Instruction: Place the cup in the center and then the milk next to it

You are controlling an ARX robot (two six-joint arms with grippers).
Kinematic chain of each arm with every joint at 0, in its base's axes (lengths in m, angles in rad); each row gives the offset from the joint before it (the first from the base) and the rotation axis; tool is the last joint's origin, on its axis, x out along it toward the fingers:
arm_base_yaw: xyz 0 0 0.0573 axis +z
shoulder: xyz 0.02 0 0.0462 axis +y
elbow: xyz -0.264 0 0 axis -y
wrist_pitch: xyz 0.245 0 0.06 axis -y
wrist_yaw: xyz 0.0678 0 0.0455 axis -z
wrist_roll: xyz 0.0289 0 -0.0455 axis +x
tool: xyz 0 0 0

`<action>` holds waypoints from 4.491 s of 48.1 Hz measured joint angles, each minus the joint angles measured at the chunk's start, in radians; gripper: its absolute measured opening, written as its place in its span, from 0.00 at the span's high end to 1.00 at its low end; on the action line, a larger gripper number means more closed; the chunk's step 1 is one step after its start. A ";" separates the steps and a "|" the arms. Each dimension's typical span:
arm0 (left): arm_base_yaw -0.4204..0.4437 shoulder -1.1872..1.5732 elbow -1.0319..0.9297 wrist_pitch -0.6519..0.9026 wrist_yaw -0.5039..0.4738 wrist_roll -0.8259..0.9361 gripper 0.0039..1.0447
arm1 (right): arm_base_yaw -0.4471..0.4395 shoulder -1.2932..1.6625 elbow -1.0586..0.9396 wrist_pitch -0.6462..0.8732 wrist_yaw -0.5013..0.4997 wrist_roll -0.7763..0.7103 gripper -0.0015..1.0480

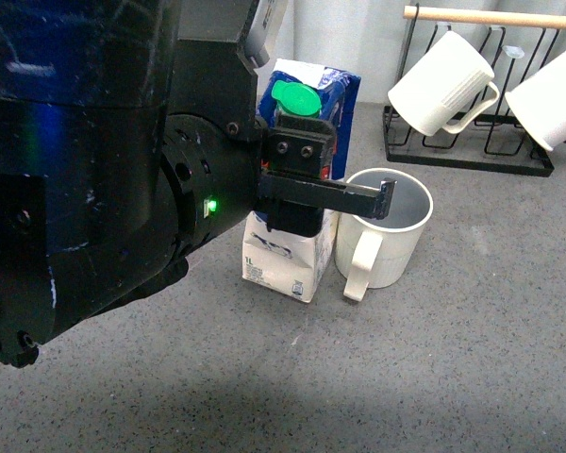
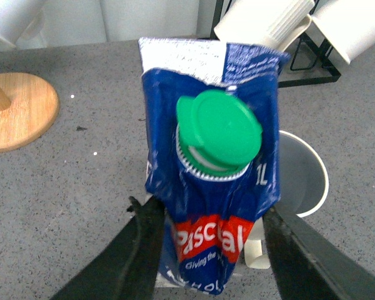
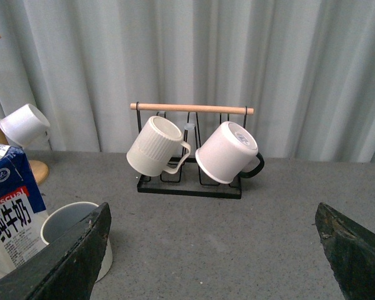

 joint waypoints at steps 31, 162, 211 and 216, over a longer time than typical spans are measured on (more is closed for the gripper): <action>0.072 -0.145 -0.012 -0.023 -0.027 -0.040 0.06 | 0.000 0.000 0.000 0.000 0.000 0.000 0.09; 0.611 -1.593 -0.605 -0.612 0.212 0.140 0.96 | 0.000 0.000 0.000 0.000 0.000 0.000 0.09; 0.611 -1.763 -0.605 -0.787 0.212 0.142 0.06 | 0.000 0.000 0.000 0.000 0.000 0.000 0.09; 0.611 -1.763 -0.605 -0.787 0.212 0.142 0.06 | 0.000 0.000 0.000 0.000 0.000 0.000 0.09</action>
